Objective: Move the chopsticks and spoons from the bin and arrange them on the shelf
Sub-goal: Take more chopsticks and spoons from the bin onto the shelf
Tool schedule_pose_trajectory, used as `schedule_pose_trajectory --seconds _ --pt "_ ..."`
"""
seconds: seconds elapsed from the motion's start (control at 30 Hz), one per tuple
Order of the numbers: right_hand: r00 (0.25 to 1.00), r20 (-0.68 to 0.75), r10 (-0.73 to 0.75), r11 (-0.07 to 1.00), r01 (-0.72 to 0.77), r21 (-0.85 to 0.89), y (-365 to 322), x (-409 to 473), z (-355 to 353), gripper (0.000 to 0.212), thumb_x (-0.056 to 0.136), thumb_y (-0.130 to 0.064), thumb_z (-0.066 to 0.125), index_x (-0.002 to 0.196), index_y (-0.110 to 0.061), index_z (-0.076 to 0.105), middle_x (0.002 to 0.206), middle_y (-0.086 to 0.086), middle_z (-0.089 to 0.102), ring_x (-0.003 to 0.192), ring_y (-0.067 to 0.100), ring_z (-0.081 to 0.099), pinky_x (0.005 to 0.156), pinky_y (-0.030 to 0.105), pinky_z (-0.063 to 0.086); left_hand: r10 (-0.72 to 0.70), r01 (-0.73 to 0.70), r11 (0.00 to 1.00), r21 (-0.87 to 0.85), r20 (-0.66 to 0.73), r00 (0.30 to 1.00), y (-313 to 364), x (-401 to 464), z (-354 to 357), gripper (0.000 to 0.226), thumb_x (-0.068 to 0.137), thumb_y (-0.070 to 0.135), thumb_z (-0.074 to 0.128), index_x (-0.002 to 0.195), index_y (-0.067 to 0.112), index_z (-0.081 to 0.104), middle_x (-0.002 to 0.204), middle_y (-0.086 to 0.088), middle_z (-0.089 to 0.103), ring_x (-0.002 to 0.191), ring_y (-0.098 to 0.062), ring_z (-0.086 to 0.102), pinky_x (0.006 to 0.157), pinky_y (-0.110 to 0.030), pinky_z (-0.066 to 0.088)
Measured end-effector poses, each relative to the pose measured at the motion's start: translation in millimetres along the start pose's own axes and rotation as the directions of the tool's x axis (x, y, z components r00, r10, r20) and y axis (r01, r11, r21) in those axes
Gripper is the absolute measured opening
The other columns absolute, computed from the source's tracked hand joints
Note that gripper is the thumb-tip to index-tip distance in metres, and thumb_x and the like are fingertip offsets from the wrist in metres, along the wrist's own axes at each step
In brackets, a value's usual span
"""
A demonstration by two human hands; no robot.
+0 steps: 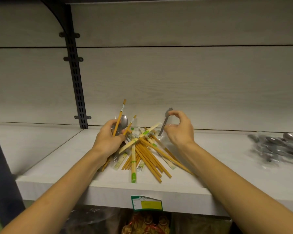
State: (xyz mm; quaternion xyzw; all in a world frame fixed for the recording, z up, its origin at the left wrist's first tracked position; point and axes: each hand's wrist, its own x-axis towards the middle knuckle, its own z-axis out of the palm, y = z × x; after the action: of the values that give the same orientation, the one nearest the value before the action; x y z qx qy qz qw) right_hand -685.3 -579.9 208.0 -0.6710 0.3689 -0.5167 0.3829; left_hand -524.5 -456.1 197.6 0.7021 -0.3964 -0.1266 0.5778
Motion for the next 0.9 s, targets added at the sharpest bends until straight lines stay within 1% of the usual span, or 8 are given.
schedule_pose_trajectory --seconds 0.17,0.3,0.43,0.53,0.63,0.7,0.77,0.9 --pt "0.974 0.158 0.164 0.986 -0.165 -0.005 7 4 6 0.034 0.083 0.005 0.059 0.094 -0.025 0.070 0.105 -0.002 0.062 0.100 0.019 0.060 0.088 0.027 0.051 0.061 -0.067 0.997 -0.041 -0.132 0.989 -3 6 -1 0.042 0.091 0.003 0.056 0.119 0.034 0.048 0.096 0.005 0.060 0.089 -0.023 0.065 0.088 -0.045 0.054" --pt "0.971 0.152 0.183 0.982 -0.187 0.009 9 2 7 0.037 0.086 0.007 0.057 0.079 -0.028 0.070 0.106 0.000 0.068 0.102 0.016 0.062 0.096 0.027 0.049 0.066 -0.090 0.986 -0.142 -0.165 0.984 0 10 -2 0.050 0.089 -0.006 0.052 0.116 0.036 0.045 0.102 0.004 0.058 0.088 -0.025 0.068 0.084 -0.045 0.056" --pt "0.963 0.197 0.185 0.978 -0.200 0.060 3 -2 6 0.033 0.088 0.007 0.053 0.085 -0.020 0.071 0.099 0.004 0.068 0.092 0.018 0.065 0.080 0.026 0.054 0.004 -0.043 0.958 -0.285 -0.135 0.991 5 11 -2 0.047 0.091 -0.008 0.054 0.124 0.025 0.046 0.114 -0.012 0.060 0.089 -0.024 0.067 0.074 -0.028 0.057" --pt "0.953 0.261 0.151 0.984 -0.172 0.056 -1 -4 10 0.020 0.092 -0.012 0.059 0.079 -0.020 0.072 0.091 0.008 0.071 0.091 0.025 0.068 0.080 0.035 0.058 -0.022 0.000 0.939 -0.345 -0.062 0.998 11 6 0 0.049 0.089 -0.008 0.057 0.129 0.019 0.047 0.109 -0.017 0.065 0.083 -0.023 0.066 0.065 -0.020 0.058" --pt "0.952 0.290 0.099 0.986 -0.132 0.099 -5 -8 11 0.029 0.090 -0.036 0.065 0.078 -0.012 0.075 0.089 0.017 0.071 0.090 0.035 0.068 0.081 0.048 0.058 0.027 -0.009 0.925 -0.380 0.042 0.999 16 -1 4 0.049 0.087 -0.008 0.060 0.125 0.021 0.051 0.099 -0.011 0.067 0.081 -0.023 0.067 0.080 -0.032 0.058" --pt "0.937 0.334 0.097 0.979 -0.150 0.138 -8 -9 10 0.034 0.087 -0.043 0.066 0.082 -0.011 0.075 0.090 0.018 0.071 0.087 0.036 0.069 0.078 0.046 0.059 0.056 -0.006 0.929 -0.369 0.126 0.990 18 -5 6 0.048 0.086 -0.008 0.061 0.121 0.024 0.053 0.102 -0.011 0.068 0.084 -0.025 0.069 0.084 -0.037 0.058" --pt "0.904 0.420 0.082 0.977 -0.156 0.144 -9 -11 9 0.032 0.086 -0.041 0.068 0.085 -0.010 0.076 0.083 0.018 0.072 0.075 0.034 0.069 0.071 0.041 0.059 0.078 0.002 0.927 -0.374 0.200 0.977 19 -7 8 0.047 0.088 -0.010 0.058 0.122 0.022 0.053 0.105 -0.016 0.069 0.083 -0.025 0.069 0.079 -0.037 0.060" --pt "0.861 0.503 0.074 0.948 -0.217 0.232 -6 -13 14 0.009 0.086 -0.007 0.069 0.080 -0.002 0.071 0.068 0.013 0.068 0.057 0.021 0.063 0.056 0.031 0.055 0.127 -0.034 0.941 -0.338 0.257 0.958 16 -6 10 0.047 0.090 -0.009 0.056 0.124 0.023 0.051 0.105 -0.016 0.070 0.068 -0.020 0.067 0.064 -0.035 0.060"
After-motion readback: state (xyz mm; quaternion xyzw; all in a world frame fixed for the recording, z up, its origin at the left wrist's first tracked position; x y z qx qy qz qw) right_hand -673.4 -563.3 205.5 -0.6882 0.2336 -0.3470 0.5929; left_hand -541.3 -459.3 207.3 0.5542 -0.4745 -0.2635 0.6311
